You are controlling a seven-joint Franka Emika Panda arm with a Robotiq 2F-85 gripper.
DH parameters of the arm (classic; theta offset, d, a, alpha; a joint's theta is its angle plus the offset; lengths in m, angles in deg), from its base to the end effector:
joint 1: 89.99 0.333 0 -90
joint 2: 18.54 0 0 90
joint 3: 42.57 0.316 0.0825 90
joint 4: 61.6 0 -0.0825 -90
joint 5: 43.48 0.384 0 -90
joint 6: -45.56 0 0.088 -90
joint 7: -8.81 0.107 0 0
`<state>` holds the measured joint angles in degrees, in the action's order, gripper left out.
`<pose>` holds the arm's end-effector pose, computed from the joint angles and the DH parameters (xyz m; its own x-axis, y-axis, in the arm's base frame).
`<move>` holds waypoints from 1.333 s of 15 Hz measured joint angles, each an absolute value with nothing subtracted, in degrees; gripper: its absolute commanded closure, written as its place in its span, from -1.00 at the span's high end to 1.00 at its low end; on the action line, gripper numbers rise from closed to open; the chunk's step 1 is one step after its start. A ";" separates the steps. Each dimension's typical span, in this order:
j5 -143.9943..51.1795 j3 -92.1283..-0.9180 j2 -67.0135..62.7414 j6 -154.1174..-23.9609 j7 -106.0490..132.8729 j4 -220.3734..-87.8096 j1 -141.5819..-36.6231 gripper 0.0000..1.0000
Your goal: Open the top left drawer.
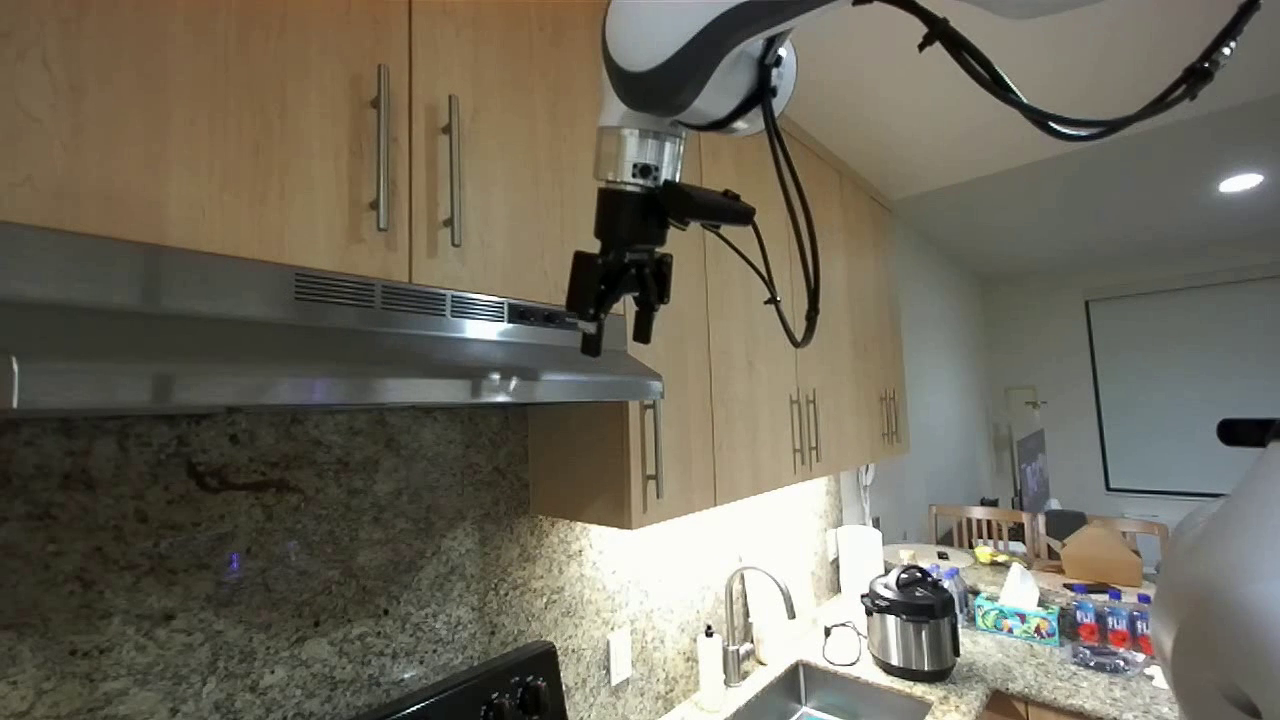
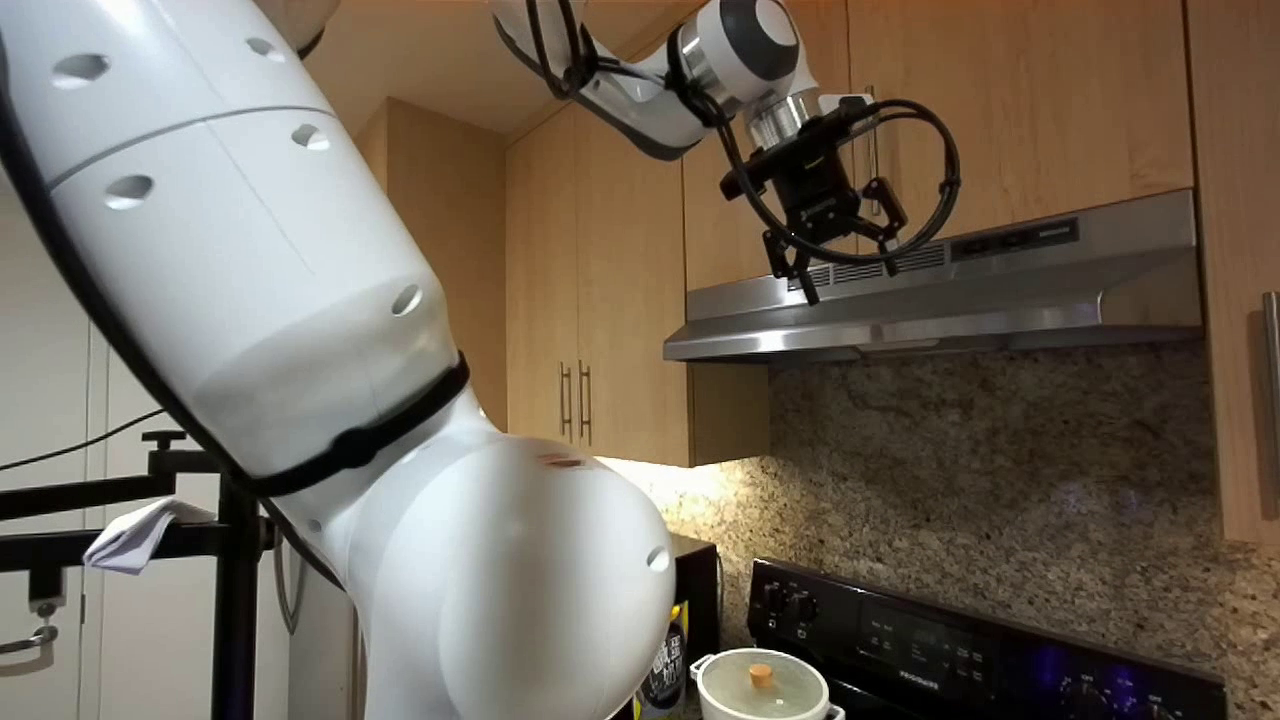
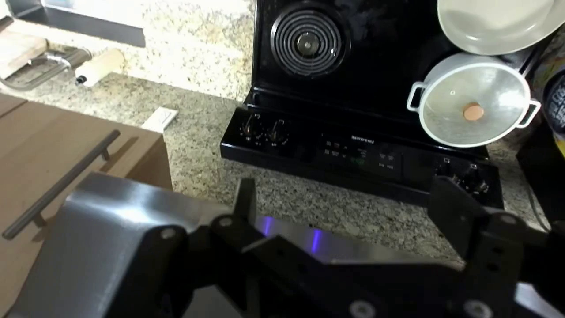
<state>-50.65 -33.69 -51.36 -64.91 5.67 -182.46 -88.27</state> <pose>0.3947 0.0839 0.6714 0.8929 0.2745 0.3569 0.2021 -0.9526 0.2272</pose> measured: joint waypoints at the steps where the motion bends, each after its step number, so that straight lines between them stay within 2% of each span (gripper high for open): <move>1: -51.31 -32.68 -50.42 -65.56 6.47 -180.95 -88.15 1.00; 8: -55.99 -31.13 -43.42 -69.95 4.72 -170.62 -86.03 1.00; 14: -53.97 -34.03 -38.46 -73.27 -9.19 -162.32 -80.76 1.00; 20: -53.75 -34.47 -37.81 -73.82 -11.55 -161.91 -79.55 1.00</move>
